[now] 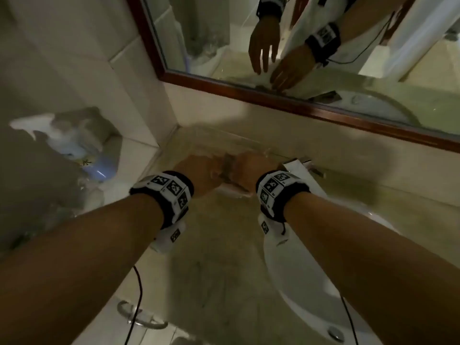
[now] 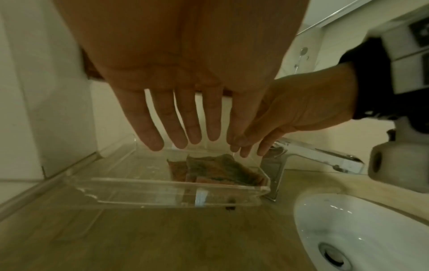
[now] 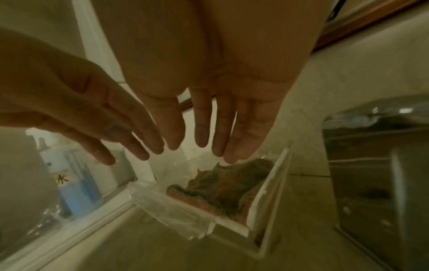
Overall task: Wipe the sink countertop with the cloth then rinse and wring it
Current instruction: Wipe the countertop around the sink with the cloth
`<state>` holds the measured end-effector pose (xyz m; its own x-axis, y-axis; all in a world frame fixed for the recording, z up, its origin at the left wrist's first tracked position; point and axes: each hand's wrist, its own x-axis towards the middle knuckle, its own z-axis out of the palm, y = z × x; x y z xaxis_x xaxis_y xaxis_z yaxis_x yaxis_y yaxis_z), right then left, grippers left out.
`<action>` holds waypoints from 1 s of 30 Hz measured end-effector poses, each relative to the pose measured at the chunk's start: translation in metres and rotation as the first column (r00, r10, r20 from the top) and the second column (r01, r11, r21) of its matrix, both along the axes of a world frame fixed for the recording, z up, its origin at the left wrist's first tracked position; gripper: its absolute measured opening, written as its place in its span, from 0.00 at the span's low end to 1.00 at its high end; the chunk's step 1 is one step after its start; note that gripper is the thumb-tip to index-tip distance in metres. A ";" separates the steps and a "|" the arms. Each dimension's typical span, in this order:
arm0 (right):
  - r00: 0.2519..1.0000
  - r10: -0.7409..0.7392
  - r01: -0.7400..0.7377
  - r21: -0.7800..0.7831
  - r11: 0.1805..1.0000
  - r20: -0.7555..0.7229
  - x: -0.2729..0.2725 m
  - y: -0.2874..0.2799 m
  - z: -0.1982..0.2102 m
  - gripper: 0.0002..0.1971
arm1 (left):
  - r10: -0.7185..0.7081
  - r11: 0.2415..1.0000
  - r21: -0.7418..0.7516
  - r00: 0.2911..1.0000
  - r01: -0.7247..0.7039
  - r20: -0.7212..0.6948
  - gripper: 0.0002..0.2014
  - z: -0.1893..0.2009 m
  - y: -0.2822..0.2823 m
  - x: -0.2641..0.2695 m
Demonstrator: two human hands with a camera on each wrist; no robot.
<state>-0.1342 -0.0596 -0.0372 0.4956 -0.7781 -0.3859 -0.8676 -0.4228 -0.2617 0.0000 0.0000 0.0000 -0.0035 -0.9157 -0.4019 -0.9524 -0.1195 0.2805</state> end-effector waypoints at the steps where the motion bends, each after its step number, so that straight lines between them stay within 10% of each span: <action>1: 1.000 -0.026 0.026 0.007 1.000 -0.009 0.004 -0.006 -0.006 0.13 | -0.015 0.999 0.042 1.000 0.015 -0.002 0.19 -0.003 -0.006 0.000; 15: 0.989 -0.068 0.045 0.163 0.986 0.135 0.023 -0.018 -0.031 0.24 | -0.350 0.917 0.178 0.934 0.358 -0.077 0.10 -0.071 -0.069 0.032; 21: 0.984 -0.170 0.160 0.166 0.973 0.047 0.023 -0.015 -0.031 0.16 | -0.234 0.963 0.082 0.950 0.255 -0.207 0.10 -0.077 -0.073 0.034; 30: 0.757 -0.422 0.443 0.083 0.893 0.499 0.005 0.000 0.007 0.07 | -0.060 0.993 -0.119 0.769 -0.021 -0.636 0.11 -0.053 -0.054 0.047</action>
<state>-0.1289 -0.0595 -0.0297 0.2156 -0.9649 -0.1502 -0.7187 -0.0527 -0.6934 0.0473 -0.0543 -0.0533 -0.2399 -0.9511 -0.1948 -0.5509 -0.0318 0.8340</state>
